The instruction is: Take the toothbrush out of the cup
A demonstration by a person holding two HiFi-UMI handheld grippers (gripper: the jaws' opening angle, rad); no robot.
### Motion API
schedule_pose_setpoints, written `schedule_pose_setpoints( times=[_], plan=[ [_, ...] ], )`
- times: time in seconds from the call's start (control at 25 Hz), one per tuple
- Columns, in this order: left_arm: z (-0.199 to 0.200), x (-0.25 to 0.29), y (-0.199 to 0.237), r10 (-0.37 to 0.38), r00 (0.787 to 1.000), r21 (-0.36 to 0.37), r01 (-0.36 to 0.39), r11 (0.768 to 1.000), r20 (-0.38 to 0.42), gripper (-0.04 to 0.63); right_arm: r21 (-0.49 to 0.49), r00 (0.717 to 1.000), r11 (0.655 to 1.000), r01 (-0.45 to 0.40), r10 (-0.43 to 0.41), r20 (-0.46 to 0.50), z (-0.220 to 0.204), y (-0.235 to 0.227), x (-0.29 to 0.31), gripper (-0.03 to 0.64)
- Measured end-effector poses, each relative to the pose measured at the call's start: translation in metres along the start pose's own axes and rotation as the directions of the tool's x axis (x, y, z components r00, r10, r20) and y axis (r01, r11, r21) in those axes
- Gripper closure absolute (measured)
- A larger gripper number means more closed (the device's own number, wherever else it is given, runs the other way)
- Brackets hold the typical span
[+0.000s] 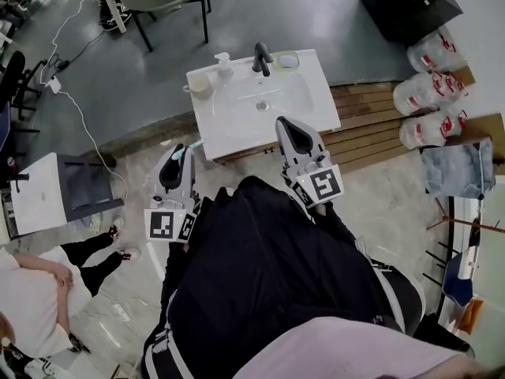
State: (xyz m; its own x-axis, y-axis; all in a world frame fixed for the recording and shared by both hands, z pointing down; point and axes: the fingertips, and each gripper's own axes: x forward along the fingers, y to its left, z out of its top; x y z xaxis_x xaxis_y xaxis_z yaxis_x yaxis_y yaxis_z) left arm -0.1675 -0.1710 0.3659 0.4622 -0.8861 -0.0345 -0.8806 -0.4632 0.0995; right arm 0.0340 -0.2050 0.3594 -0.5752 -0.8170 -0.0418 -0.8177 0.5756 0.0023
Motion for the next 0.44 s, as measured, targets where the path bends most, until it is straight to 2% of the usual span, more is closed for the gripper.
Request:
schedule_pose_setpoints(
  times=[0.44],
  plan=[
    [0.0064,0.0035,-0.0045,-0.024,1.0,0.007,0.024,1.0,0.018,0.535,-0.014,1.0,1.0,0.027,-0.026,0.014,0.0074,-0.0017,-0.0082,0.617]
  ],
)
